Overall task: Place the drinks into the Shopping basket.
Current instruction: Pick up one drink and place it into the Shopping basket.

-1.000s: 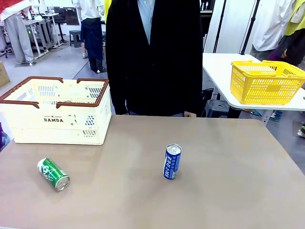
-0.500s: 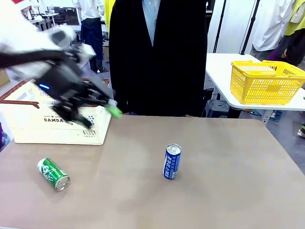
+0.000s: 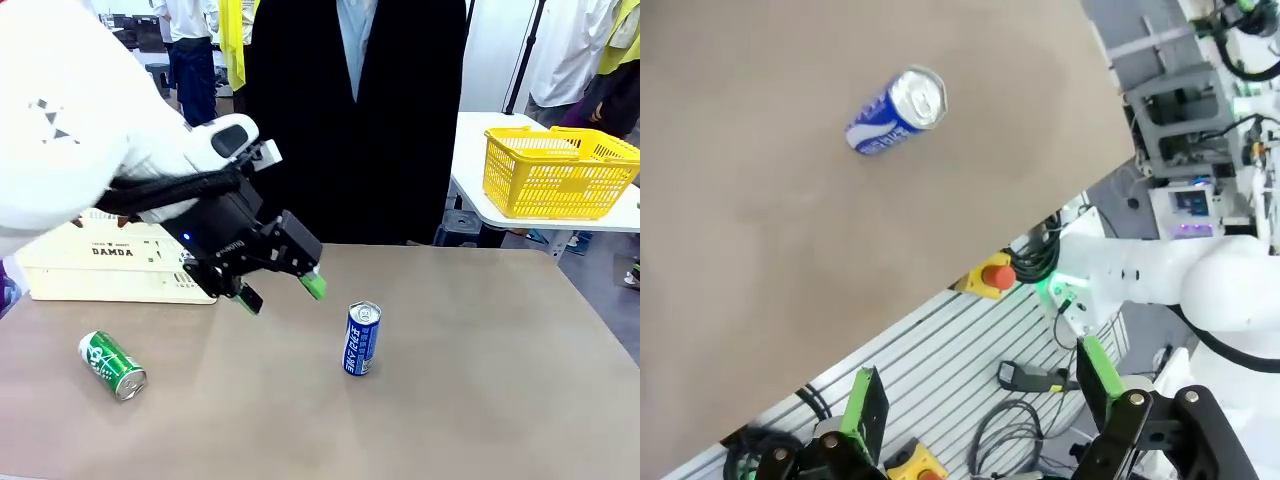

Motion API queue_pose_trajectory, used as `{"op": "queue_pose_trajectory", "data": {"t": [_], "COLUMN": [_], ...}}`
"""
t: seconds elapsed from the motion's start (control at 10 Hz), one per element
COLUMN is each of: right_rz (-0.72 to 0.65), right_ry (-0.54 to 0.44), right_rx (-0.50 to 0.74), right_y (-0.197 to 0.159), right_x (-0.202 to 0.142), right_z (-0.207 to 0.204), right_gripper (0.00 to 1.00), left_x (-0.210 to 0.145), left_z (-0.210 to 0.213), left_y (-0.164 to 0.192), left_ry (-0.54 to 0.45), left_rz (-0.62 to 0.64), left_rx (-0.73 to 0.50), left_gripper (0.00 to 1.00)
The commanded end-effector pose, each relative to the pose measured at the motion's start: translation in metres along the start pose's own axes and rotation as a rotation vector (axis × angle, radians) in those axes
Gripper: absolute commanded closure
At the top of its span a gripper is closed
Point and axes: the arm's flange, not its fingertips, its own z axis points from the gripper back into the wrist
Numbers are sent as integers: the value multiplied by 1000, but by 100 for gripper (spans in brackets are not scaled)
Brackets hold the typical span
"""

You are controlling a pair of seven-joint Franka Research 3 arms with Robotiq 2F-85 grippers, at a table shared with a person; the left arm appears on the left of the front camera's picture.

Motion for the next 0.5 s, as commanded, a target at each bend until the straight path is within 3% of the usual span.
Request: {"op": "queue_pose_trajectory", "data": {"t": [0.0,0.1,0.4], "right_rz": [-12,-12,-12], "right_ry": [13,13,13], "right_rx": [-9,-9,-9], "right_y": [3,3,3], "right_x": [-3,-3,-3], "right_z": [3,3,3], "right_gripper": [0,0,0], "left_x": [-5,28,111], "left_z": [-11,-33,-119], "left_y": [-6,-20,-62], "left_ry": [12,-34,28], "left_rz": [-7,86,196], "left_rx": [-2,68,247], "left_gripper": [0,0,0]}}
